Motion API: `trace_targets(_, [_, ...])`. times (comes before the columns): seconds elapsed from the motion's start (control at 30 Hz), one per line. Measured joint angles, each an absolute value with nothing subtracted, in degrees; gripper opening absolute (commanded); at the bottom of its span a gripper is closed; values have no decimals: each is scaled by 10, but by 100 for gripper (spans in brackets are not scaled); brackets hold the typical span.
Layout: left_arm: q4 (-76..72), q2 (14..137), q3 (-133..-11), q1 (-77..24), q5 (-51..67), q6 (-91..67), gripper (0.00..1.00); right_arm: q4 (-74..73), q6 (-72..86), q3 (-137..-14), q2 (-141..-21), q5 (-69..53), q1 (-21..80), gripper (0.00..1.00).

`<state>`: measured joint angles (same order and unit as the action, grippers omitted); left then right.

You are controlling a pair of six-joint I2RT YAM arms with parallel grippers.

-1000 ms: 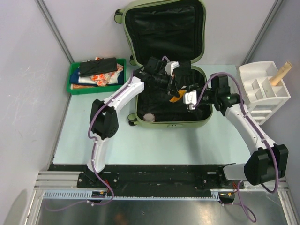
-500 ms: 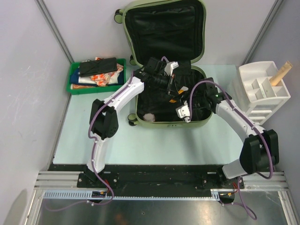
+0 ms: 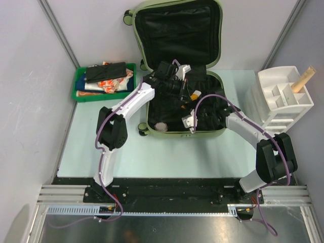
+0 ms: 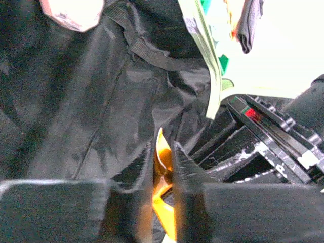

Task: Open, take out, and arrange the luggage

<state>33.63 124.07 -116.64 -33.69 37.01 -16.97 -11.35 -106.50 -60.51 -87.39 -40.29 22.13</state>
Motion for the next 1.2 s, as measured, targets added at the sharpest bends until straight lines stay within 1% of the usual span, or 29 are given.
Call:
trace_targets(0.03, [334, 1241, -1166, -337, 367, -170, 14, -98, -1057, -604, -874, -400, 223, 0])
trace_targets(0.1, [327, 1241, -1166, -336, 366, -169, 33, -74, -1036, -600, -875, -396, 223, 0])
trace_targets(0.13, [324, 1241, -1166, -335, 363, -168, 47, -65, -1027, -598, -875, -394, 223, 0])
trace_targets(0.2, [320, 1241, -1166, -333, 359, -167, 59, -48, -987, -596, -874, -401, 220, 0])
trace_targets(0.23, [317, 1240, -1166, -331, 359, -170, 70, -44, -962, -594, -872, -402, 217, 0])
trace_targets(0.27, [318, 1238, -1166, -327, 358, -167, 77, -39, -936, -592, -869, -405, 210, 0])
trace_targets(0.3, [317, 1237, -1167, -324, 354, -167, 87, -34, -907, -590, -864, -410, 201, 0])
trace_targets(0.33, [320, 1236, -1168, -319, 352, -164, 99, -27, -875, -588, -856, -411, 189, 0])
trace_targets(0.43, [324, 1234, -1183, -303, 333, -152, 100, -6, -741, -587, -821, -425, 145, 0])
trace_targets(0.57, [334, 1234, -1221, -284, 294, -109, 100, 58, -521, -589, -754, -435, 69, 0])
trace_targets(0.7, [333, 1233, -1252, -273, 271, -81, 100, 90, -296, -611, -692, -430, -23, 0])
trace_targets(0.8, [331, 1233, -1263, -274, 269, -74, 100, 91, -172, -628, -649, -427, -100, 0])
trace_targets(0.97, [331, 1239, -1278, -279, 279, -74, 100, 67, -85, -647, -583, -393, -229, 0])
trace_targets(1.1, [331, 1242, -1285, -282, 298, -70, 100, 53, -79, -655, -550, -319, -301, 0])
trace_targets(1.2, [331, 1242, -1285, -287, 310, -65, 100, 50, -87, -656, -548, -244, -335, 0])
